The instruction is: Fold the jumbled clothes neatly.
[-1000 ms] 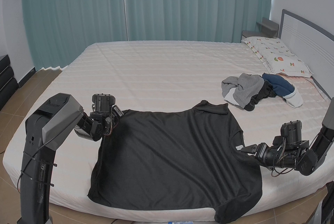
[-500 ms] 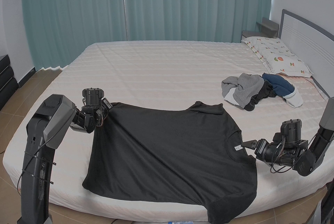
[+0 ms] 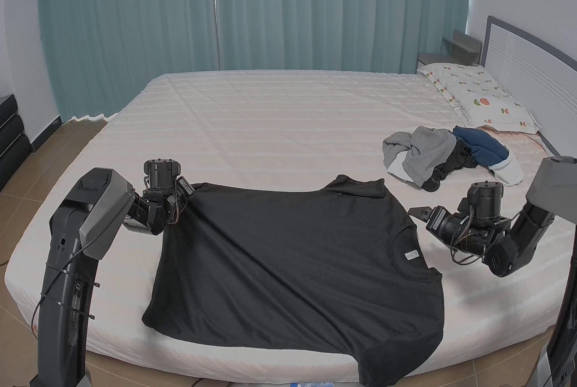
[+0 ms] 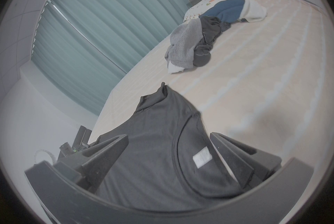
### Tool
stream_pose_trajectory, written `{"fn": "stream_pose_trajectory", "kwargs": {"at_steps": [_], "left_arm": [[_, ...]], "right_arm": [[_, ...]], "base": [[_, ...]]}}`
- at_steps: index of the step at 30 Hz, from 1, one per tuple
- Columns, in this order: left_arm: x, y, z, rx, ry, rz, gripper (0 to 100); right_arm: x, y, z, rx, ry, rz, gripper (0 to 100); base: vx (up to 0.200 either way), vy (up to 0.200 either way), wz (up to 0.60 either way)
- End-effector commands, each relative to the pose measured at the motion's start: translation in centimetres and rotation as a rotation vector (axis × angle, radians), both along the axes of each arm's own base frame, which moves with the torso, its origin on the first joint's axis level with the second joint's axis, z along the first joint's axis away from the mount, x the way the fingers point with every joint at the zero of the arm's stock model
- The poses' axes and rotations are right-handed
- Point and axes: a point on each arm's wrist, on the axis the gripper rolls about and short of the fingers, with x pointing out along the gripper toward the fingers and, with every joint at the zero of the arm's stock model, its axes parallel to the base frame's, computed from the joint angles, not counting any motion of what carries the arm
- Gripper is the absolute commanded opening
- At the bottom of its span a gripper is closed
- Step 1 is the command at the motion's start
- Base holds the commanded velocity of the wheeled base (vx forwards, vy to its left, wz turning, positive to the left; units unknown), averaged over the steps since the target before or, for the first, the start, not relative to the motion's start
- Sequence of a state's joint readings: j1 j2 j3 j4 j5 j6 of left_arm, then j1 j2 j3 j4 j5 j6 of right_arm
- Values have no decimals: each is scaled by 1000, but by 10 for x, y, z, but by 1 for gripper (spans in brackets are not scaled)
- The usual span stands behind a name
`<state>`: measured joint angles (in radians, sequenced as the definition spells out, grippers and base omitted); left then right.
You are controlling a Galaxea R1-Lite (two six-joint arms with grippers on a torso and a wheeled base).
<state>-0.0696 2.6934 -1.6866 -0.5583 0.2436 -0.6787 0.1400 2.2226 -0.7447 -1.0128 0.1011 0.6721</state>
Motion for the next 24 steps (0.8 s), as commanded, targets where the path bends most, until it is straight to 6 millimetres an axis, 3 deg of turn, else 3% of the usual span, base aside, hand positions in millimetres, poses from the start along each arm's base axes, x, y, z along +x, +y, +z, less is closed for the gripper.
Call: {"fn": "stream_pose_trajectory", "kwargs": {"at_steps": [1, 11, 20, 21, 24], "left_arm": [[-2, 0, 1, 8, 22, 11, 0], [-5, -3, 2, 16, 35, 17, 0], [-6, -7, 2, 15, 35, 10, 0], [-6, -7, 3, 14, 33, 9, 0], [-5, -7, 6, 15, 28, 8, 0]], "right_arm": [[47, 0, -52, -118, 38, 44, 100], [95, 7, -55, -121, 21, 62, 100], [118, 11, -57, -102, 31, 52, 100], [119, 12, -58, -96, 40, 52, 0], [121, 12, -61, -84, 40, 44, 0]], "base": [[0, 0, 0], [0, 0, 0], [0, 0, 0], [0, 0, 0], [0, 0, 0]]}}
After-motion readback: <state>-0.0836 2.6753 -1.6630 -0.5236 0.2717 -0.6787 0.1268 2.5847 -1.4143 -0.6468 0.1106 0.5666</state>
